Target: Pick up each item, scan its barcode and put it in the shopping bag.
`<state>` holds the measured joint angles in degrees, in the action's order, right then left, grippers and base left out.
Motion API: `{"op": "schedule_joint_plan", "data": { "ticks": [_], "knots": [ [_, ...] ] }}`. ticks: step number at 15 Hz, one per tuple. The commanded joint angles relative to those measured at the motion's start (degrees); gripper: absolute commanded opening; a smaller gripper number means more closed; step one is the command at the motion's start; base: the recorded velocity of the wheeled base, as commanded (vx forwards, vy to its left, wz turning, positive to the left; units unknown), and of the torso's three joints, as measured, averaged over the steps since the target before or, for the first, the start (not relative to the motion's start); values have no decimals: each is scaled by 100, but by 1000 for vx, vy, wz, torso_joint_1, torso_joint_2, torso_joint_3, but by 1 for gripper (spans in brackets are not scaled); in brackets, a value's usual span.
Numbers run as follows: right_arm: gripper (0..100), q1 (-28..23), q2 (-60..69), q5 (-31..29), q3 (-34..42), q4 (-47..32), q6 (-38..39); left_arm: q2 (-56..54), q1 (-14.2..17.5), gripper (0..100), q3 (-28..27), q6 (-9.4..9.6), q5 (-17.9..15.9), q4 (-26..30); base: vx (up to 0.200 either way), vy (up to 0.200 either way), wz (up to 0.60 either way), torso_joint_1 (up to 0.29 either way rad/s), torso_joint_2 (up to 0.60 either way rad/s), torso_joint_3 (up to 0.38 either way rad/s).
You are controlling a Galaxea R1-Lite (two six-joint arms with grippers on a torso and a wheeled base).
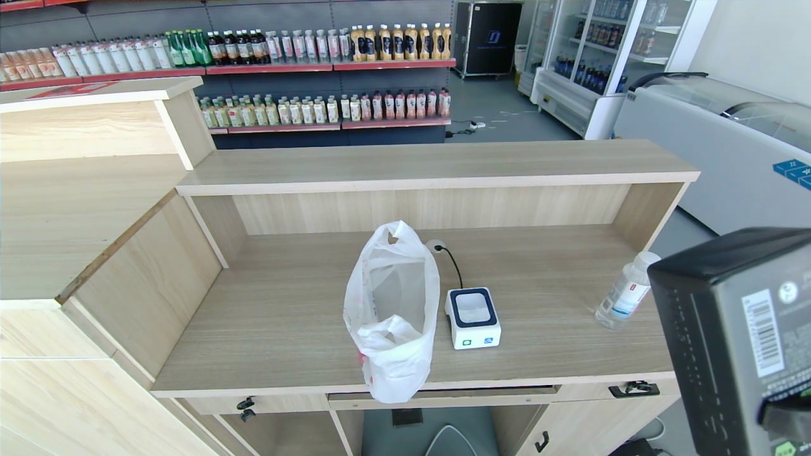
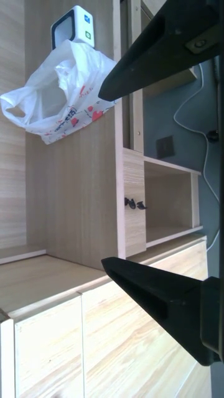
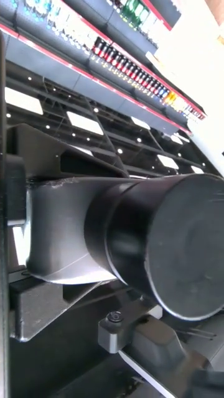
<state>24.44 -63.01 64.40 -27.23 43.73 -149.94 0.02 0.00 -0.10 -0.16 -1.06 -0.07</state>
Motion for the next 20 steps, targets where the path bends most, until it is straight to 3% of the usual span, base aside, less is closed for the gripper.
{"op": "schedule_joint_plan", "data": {
  "ticks": [1, 4, 5, 7, 8, 9, 11, 12, 16, 20],
  "knots": [
    [0, -1, 17, 2, -1, -5, 0, -2, 0, 100, 1, -2, 1, -1, 0, 0, 0, 0, 0, 0],
    [0, -10, 35, -7, -1, -22, 44, -2, 0, 100, 1, -2, 1, -1, 0, 0, 0, 0, 0, 0],
    [0, -115, -27, -59, -89, -207, 519, -2, 0, 100, 1, -2, 1, -1, 0, 0, 0, 0, 0, 0],
    [0, -1759, -44, -956, -159, -848, 3639, -2, 0, 100, 1, -2, 1, -1, 0, 0, 0, 0, 0, 0],
    [0, -2664, 114, -1817, -151, -1077, 5116, -2, 0, 100, 1, -2, 1, -1, 0, 0, 0, 0, 0, 0],
    [0, -3253, 114, -2582, -89, -1235, 6381, -2, 0, 100, 1, -2, 1, -1, 0, 0, 0, 0, 0, 0],
    [0, -3807, -27, -3434, -115, -1244, 7910, -2, 0, 100, 1, -2, 1, -1, 0, 0, 0, 0, 0, 0],
    [0, -4053, -220, -3452, -133, -1217, 8447, -2, 0, 100, 1, -2, 1, -1, 0, 0, 0, 0, 0, 0],
    [0, -4598, -730, -3417, -36, -1033, 9422, -2, 0, 100, 1, -2, 1, -1, 0, 0, 0, 0, 0, 0],
    [0, -4703, -818, -2274, 69, -664, 9501, -2, 0, 100, 1, -2, 1, -1, 0, 0, 300, 0, 1, 1]
  ]
}}
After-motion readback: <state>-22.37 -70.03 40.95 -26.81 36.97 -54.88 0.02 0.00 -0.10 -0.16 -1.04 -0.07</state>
